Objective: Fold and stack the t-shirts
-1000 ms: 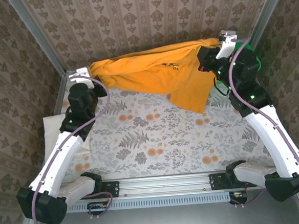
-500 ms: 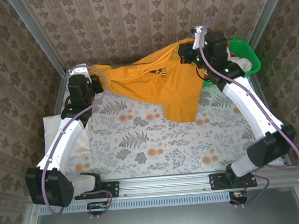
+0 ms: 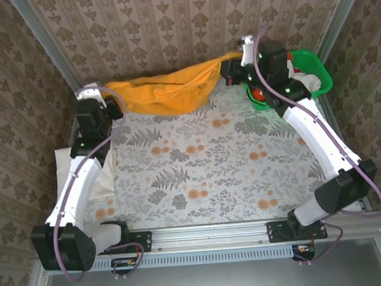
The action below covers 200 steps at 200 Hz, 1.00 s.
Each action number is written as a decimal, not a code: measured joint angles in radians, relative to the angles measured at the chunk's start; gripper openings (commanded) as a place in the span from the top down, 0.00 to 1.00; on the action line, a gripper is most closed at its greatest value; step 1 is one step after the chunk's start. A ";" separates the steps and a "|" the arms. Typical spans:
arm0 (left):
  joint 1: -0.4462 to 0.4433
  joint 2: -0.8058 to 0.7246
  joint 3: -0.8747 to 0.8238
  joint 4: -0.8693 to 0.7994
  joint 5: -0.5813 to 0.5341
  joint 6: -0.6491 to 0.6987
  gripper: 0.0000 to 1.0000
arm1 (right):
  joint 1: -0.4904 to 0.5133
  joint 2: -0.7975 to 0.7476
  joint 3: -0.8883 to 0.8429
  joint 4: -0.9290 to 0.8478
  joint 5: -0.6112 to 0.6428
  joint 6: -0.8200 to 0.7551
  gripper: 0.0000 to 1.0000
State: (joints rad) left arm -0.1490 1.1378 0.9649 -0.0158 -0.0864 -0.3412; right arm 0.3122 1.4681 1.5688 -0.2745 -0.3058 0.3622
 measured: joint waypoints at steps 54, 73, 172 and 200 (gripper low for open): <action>0.000 -0.005 -0.212 -0.090 0.028 -0.093 0.00 | 0.000 -0.016 -0.197 -0.049 0.020 0.055 1.00; -0.005 0.000 -0.216 -0.102 0.032 -0.110 0.00 | 0.000 0.052 -0.198 -0.056 0.029 0.063 1.00; -0.275 0.163 -0.265 -0.125 -0.015 -0.454 0.22 | -0.047 0.199 -0.148 -0.071 0.064 0.087 1.00; -0.274 0.253 -0.209 -0.217 -0.057 -0.647 0.30 | -0.055 0.199 -0.148 -0.070 0.064 0.088 1.00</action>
State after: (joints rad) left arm -0.4225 1.3907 0.7555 -0.2329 -0.1436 -0.9882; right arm 0.2573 1.6672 1.4204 -0.3443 -0.2420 0.4500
